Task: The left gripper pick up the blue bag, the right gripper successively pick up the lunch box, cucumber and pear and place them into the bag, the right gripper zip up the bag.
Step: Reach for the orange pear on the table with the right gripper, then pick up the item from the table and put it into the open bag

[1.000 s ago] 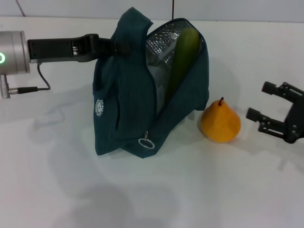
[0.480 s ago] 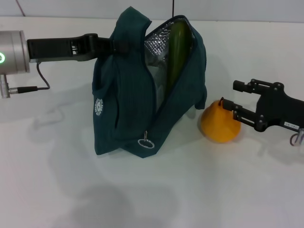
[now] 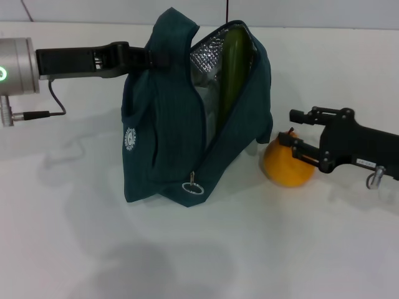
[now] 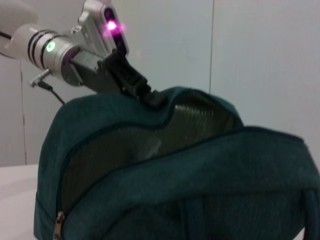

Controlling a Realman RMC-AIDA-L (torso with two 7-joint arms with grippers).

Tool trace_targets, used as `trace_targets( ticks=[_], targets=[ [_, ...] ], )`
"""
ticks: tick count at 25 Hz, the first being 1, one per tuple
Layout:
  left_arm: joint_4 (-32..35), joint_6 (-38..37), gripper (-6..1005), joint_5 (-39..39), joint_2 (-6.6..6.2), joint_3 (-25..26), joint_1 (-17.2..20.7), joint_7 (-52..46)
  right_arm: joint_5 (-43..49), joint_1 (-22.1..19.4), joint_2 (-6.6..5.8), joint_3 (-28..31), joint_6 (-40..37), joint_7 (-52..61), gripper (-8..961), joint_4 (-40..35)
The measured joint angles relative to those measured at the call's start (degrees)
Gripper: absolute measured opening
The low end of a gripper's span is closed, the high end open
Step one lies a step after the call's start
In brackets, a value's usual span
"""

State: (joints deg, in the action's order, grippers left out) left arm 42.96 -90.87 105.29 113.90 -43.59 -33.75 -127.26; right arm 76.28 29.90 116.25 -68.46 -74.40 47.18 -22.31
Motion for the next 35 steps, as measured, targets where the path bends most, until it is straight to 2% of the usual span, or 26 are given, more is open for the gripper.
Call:
trace_targets(
  ticks=[6,24,35],
  targets=[
    [0.1,0.0,42,0.0,0.00,0.8,0.0,0.3,-0.1,1.1,-0.02,-0.5,0.6,-0.1,450,1.5],
    [-0.1,0.0,42,-0.1,0.00,1.1,0.2,0.7,-0.4,0.7,-0.06,-0.6,0.3,-0.1,71,1.5],
    [-0.1,0.0,41,-0.1,0.01,1.1,0.5,0.7,-5.4,-0.4,-0.24,-0.5,-2.5,0.0,40,2.2]
  ],
)
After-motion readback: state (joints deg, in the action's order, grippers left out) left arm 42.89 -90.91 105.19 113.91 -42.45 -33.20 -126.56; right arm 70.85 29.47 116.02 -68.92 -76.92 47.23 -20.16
